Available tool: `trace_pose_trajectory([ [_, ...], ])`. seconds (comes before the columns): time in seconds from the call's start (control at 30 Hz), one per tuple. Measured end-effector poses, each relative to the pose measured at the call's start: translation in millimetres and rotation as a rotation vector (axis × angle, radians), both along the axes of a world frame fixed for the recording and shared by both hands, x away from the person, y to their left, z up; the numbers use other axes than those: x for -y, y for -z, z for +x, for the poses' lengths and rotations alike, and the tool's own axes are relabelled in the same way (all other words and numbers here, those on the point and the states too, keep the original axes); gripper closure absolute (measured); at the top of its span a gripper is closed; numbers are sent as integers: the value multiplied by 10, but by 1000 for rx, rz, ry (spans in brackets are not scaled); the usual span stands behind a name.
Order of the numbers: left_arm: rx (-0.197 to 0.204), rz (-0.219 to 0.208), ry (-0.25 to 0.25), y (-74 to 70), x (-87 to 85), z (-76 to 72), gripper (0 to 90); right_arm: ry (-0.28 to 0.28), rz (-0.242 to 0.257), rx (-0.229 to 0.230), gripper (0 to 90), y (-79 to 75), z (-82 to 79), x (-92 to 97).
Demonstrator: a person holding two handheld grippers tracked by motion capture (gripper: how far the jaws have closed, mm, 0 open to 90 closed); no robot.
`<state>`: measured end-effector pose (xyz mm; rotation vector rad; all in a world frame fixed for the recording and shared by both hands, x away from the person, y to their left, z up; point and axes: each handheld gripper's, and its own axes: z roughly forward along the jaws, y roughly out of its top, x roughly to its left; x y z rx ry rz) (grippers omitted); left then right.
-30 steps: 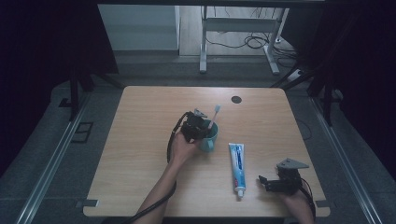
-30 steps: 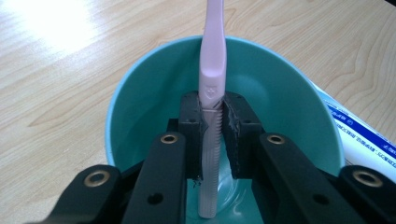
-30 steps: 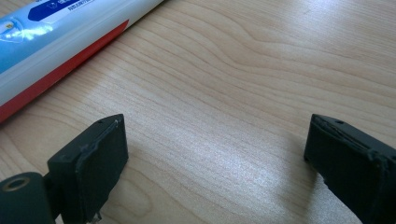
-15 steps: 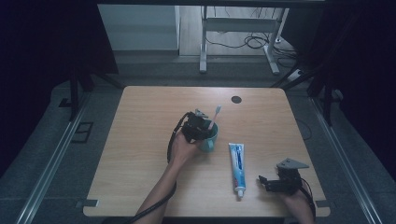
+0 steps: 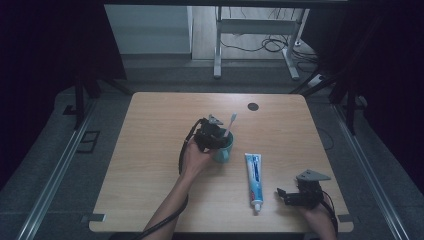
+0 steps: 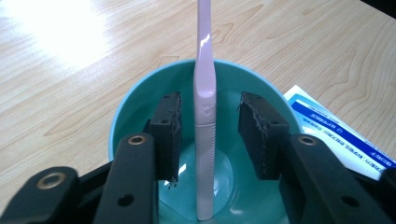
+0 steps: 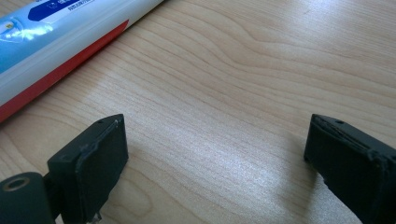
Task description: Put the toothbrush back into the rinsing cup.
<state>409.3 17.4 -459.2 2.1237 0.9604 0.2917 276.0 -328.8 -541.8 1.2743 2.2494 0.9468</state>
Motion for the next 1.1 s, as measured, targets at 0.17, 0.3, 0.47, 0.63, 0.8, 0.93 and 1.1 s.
trace_pose_trajectory([
  [0.17,17,-6,-1,-44,-13,-22,549,0,0,1,56,0,0,0],
  [0.3,26,-14,-5,-86,-36,-40,513,0,0,1,56,0,0,0],
  [0.47,38,-33,-9,-140,-80,-63,464,0,0,0,56,0,0,0],
  [0.63,47,-65,-4,-186,-134,-96,389,-1,-1,1,56,0,1,0],
  [0.8,61,-72,-8,-214,-172,-142,300,-1,-1,1,56,0,0,0],
  [0.93,65,-83,-8,-239,-205,-175,251,0,0,-1,56,0,-1,-1],
  [1.1,61,-81,-2,-261,-238,-217,191,-1,-1,0,56,0,0,-1],
])
